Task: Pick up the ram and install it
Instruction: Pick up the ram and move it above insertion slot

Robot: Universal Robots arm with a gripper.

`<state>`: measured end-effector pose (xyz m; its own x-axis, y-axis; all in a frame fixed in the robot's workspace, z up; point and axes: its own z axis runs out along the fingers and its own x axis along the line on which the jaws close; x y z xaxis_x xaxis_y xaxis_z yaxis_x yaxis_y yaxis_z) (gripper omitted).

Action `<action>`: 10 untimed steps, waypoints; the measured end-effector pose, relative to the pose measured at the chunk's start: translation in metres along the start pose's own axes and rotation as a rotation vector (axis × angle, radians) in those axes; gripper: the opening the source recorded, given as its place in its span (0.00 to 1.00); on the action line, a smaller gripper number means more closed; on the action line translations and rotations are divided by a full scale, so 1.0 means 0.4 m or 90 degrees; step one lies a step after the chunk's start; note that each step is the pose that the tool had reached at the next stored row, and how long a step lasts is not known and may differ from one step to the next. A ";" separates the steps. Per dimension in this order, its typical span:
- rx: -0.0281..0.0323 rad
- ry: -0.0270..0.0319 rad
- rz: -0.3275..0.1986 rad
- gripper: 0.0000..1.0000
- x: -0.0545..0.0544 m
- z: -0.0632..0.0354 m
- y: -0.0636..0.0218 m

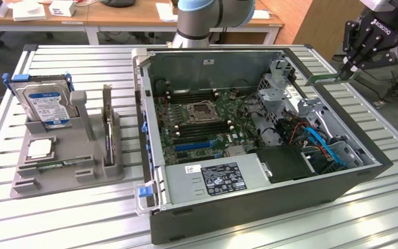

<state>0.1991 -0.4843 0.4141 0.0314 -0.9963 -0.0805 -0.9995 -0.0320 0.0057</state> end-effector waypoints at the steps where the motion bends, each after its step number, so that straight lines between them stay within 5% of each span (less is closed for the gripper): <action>1: 0.0000 0.0000 0.000 0.11 0.000 0.000 0.000; 10: 0.0000 0.0000 0.000 0.11 0.000 0.000 0.000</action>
<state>0.1991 -0.4843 0.4141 0.0314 -0.9963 -0.0806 -0.9995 -0.0320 0.0057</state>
